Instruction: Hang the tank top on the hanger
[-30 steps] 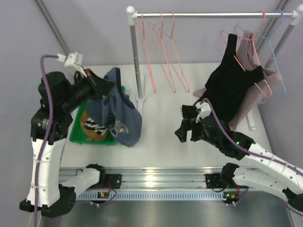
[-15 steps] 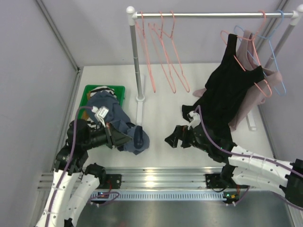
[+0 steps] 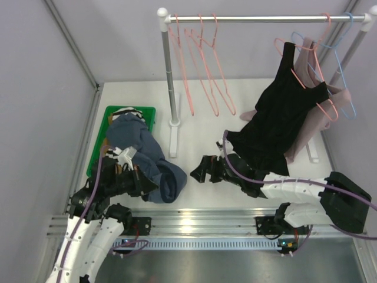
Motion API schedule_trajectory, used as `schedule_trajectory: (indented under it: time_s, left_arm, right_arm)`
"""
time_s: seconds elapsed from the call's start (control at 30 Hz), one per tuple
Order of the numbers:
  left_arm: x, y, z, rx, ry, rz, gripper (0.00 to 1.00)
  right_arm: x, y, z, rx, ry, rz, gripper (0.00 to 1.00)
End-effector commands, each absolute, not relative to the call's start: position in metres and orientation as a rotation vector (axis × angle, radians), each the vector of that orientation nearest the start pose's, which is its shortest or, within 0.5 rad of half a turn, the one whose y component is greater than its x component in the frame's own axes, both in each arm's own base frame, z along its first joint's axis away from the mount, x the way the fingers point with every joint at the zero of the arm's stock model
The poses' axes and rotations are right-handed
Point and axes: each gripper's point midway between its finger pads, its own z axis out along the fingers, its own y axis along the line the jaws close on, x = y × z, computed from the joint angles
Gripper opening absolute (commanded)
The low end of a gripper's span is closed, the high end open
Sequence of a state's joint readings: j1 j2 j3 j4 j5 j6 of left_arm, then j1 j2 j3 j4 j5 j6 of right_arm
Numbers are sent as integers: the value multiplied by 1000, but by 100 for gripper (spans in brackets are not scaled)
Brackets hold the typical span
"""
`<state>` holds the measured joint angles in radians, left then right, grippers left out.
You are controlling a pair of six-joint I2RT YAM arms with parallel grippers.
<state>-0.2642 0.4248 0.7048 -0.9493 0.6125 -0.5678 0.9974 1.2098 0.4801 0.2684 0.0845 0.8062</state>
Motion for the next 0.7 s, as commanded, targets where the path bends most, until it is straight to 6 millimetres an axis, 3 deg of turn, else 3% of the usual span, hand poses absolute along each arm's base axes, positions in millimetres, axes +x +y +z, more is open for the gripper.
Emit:
schedule_trajectory:
  time_s: [0.0,0.03,0.07,0.13,0.17,0.27,0.33,0.47,0.67]
  left_arm:
    - [106,-116,181,-186,2381,-841,0]
    - [103,-109,177,-228,2395,-800,0]
    - [103,-105,175,-283,2401,-771,0]
    - [106,-92,171,-356,2392,-687,0]
    - [103,-87,166,-404,2408,-655,0]
    - [105,-79,168,-455,2388,-605,0]
    - [106,-77,168,-464,2398,-585,0]
    - [107,-78,167,-470,2412,-585,0]
    - [112,-82,173,-459,2391,-615,0]
  right_arm:
    - [198,355,153,-162,2006,1167,100]
    - [198,362,143,-178,2027,1161,99]
    - [200,370,151,-180,1998,1185,99]
    - [198,381,140,-206,2012,1174,98]
    - [199,390,147,-214,1991,1186,98]
    - [197,408,140,-262,1995,1149,98]
    - [196,417,130,-284,2012,1123,98]
    - [200,434,129,-311,2012,1094,97]
    - [207,444,111,-350,2044,998,93]
